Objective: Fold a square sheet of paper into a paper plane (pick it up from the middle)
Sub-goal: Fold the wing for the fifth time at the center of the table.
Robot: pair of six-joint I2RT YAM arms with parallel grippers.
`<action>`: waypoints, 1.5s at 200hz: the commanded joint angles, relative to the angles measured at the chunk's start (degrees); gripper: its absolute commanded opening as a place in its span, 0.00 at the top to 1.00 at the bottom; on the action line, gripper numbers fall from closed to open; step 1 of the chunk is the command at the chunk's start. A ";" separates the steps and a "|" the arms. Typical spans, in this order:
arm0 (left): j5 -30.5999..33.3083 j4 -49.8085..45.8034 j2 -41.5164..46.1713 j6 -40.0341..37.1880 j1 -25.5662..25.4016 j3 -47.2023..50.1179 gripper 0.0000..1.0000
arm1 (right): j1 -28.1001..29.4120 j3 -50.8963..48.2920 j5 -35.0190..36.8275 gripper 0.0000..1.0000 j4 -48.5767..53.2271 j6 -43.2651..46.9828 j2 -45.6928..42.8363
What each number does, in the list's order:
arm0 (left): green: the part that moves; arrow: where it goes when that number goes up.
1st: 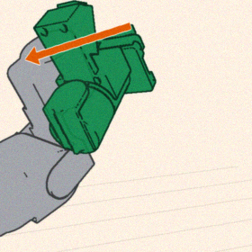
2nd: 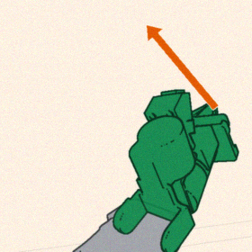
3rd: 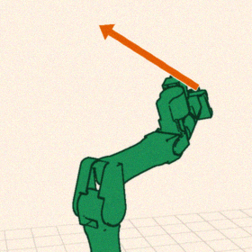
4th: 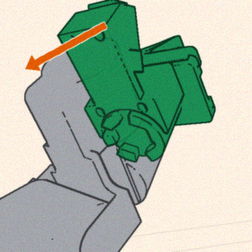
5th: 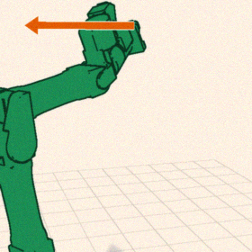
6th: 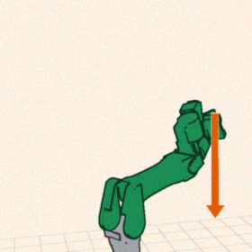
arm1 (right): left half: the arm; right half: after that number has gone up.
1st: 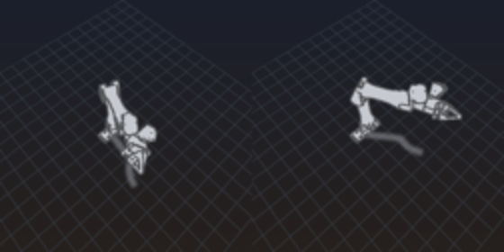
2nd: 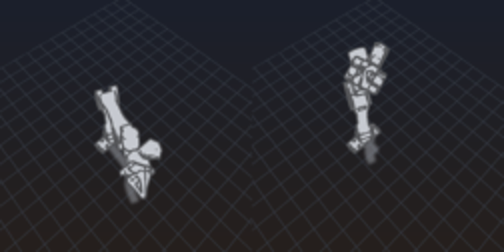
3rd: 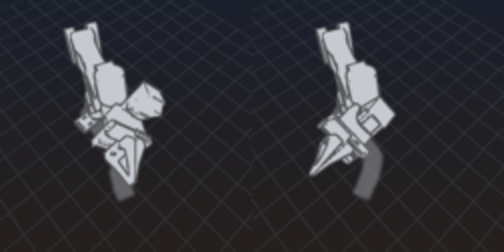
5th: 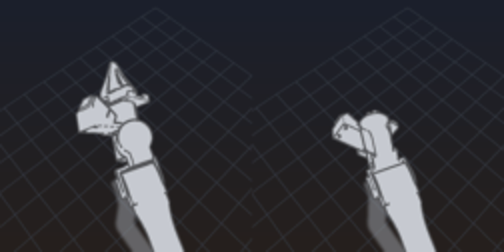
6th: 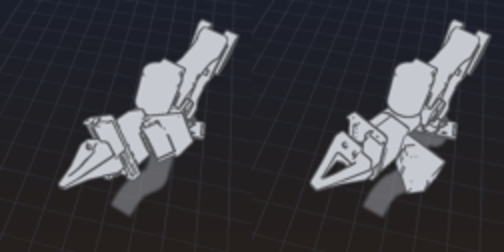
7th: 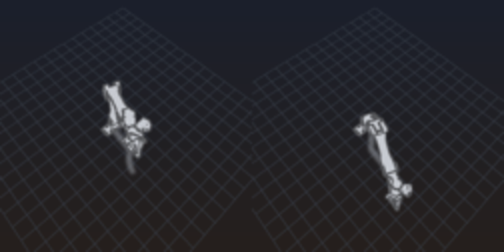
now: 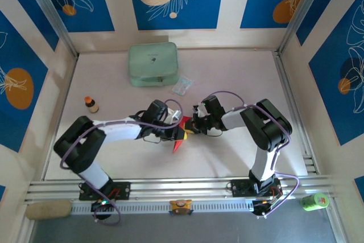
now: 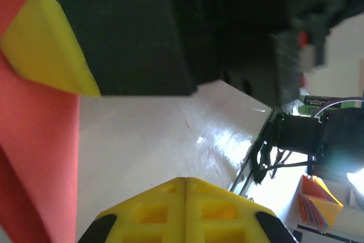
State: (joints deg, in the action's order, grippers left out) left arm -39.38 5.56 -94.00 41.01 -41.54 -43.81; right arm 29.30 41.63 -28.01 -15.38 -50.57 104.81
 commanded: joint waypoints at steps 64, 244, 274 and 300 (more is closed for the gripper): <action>-0.35 1.43 -10.96 -3.63 -0.14 -0.35 1.00 | -0.30 -1.81 4.39 0.94 5.71 0.25 0.99; 2.94 -8.03 1.15 -5.48 -0.54 12.20 0.97 | -0.55 -1.64 4.89 0.94 6.15 0.26 1.09; 4.45 -9.84 3.27 -5.51 -0.86 13.51 1.00 | -0.47 -1.63 4.84 0.94 6.15 0.19 1.09; 3.61 -8.40 7.91 -3.68 -1.05 15.22 1.00 | -0.47 -1.58 4.89 0.94 6.14 0.10 1.09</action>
State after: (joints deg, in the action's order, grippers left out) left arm -35.90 2.92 -89.58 37.01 -41.67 -31.11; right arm 29.30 41.60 -27.92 -15.16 -50.57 104.79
